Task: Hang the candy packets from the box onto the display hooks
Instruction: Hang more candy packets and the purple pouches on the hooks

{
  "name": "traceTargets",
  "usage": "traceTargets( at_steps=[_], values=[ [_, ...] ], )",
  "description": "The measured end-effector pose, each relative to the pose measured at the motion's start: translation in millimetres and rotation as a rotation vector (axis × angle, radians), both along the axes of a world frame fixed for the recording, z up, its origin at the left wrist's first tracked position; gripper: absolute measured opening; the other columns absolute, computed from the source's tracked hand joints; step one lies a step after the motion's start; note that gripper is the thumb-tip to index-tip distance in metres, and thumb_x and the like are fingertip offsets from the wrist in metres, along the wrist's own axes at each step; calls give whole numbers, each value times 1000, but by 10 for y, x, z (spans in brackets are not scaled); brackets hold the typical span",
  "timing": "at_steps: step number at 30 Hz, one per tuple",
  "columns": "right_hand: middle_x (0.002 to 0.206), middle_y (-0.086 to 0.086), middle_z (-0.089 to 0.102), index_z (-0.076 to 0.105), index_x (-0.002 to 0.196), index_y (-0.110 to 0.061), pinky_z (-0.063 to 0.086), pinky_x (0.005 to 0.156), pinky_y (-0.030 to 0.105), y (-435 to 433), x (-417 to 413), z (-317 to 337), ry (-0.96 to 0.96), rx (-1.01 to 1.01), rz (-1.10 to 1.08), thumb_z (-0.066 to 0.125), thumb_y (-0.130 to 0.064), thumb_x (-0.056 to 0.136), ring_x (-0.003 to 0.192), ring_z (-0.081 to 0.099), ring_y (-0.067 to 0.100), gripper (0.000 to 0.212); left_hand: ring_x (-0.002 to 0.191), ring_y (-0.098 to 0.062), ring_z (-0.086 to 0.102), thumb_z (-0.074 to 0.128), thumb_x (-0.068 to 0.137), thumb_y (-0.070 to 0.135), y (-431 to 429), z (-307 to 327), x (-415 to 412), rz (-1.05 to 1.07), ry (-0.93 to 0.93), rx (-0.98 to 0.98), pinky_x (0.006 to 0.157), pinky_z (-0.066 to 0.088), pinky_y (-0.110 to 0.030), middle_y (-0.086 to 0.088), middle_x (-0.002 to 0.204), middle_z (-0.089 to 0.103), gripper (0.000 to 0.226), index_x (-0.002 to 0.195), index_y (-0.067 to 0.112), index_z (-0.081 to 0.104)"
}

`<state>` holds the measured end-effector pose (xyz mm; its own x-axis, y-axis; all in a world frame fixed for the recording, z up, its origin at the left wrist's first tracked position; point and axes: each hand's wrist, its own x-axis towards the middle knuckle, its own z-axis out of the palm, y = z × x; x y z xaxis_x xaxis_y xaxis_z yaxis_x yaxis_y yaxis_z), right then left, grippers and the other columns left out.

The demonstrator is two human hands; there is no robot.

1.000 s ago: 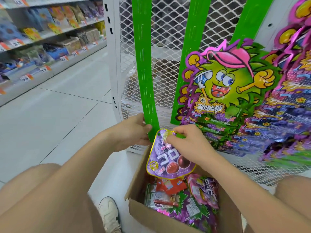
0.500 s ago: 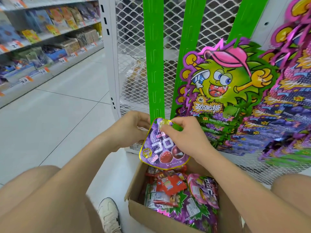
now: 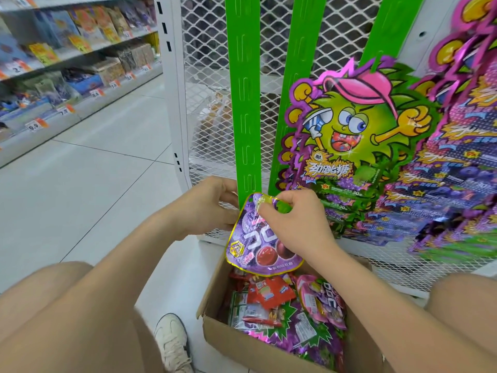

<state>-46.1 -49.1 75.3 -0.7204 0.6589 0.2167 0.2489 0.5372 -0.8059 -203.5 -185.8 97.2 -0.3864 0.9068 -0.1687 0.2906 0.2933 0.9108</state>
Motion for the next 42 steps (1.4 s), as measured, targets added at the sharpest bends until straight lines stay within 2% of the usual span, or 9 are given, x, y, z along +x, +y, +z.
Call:
traceTargets(
  at_steps=[5, 8, 12, 21, 28, 33, 36, 40, 42],
  values=[
    [54, 17, 37, 46, 58, -7, 32, 47, 39, -52, 2, -35, -30, 113, -86, 64, -47, 75, 53, 26, 19, 47, 91, -13, 75, 69, 95, -5, -9, 45, 40, -51, 5, -8, 74, 61, -26, -11, 116, 79, 37, 121, 21, 77],
    [55, 17, 40, 46, 57, -8, 41, 48, 42, -55, 13, -33, -44, 127, -107, 61, -51, 74, 54, 29, 21, 48, 94, -17, 75, 69, 93, -8, -8, 59, 52, -51, -25, -22, 77, 62, -31, -16, 117, 78, 41, 121, 22, 78],
    [56, 18, 36, 41, 57, -6, 33, 48, 39, -41, 11, -22, -10, 127, -105, 64, -49, 78, 53, 24, 19, 53, 97, -33, 77, 62, 91, -3, -5, 94, 78, -50, -123, -45, 88, 66, -46, -24, 117, 76, 41, 126, 17, 74],
    [58, 19, 46, 55, 64, -4, 46, 50, 46, -19, 7, -58, -43, 106, -114, 63, -52, 80, 52, 36, 24, 51, 98, -42, 78, 56, 109, 19, 33, 132, 141, 47, -147, -75, 96, 61, -56, -10, 116, 80, 23, 122, 13, 75],
    [56, 18, 48, 61, 64, -8, 42, 50, 43, -12, 22, -68, 5, 40, -87, 64, -60, 86, 53, 41, 29, 56, 97, -39, 78, 53, 112, 19, 41, 113, 152, 44, -139, -62, 94, 62, -54, -12, 115, 79, 23, 122, 11, 72],
    [63, 24, 48, 62, 66, -4, 32, 53, 38, 3, -6, -109, 45, -44, -85, 67, -54, 85, 56, 31, 24, 54, 85, -18, 75, 51, 113, 20, 72, 56, 188, 62, -163, -22, 66, 60, -27, -1, 110, 80, 25, 124, 22, 73],
    [66, 25, 44, 64, 70, 0, 29, 57, 34, 28, -16, -127, 17, -106, -68, 64, -55, 80, 58, 28, 17, 55, 90, -21, 75, 54, 112, 22, 87, 14, 175, 58, -178, -27, 71, 60, -29, -6, 118, 79, 24, 126, 21, 73],
    [54, 17, 39, 60, 64, 0, 30, 53, 37, 68, 39, -181, -135, 17, -6, 69, -49, 91, 53, 32, 19, 57, 92, -31, 73, 56, 111, 25, 79, -81, 73, 91, -180, -27, 87, 64, -47, -19, 124, 73, 27, 130, 9, 67],
    [50, 12, 34, 53, 60, 0, 25, 53, 38, 72, 59, -222, -211, 15, 65, 66, -49, 97, 51, 29, 18, 63, 93, -28, 68, 56, 111, 23, 80, -130, 60, 97, -98, -36, 92, 61, -47, -26, 121, 70, 26, 128, 6, 66]
  ],
)
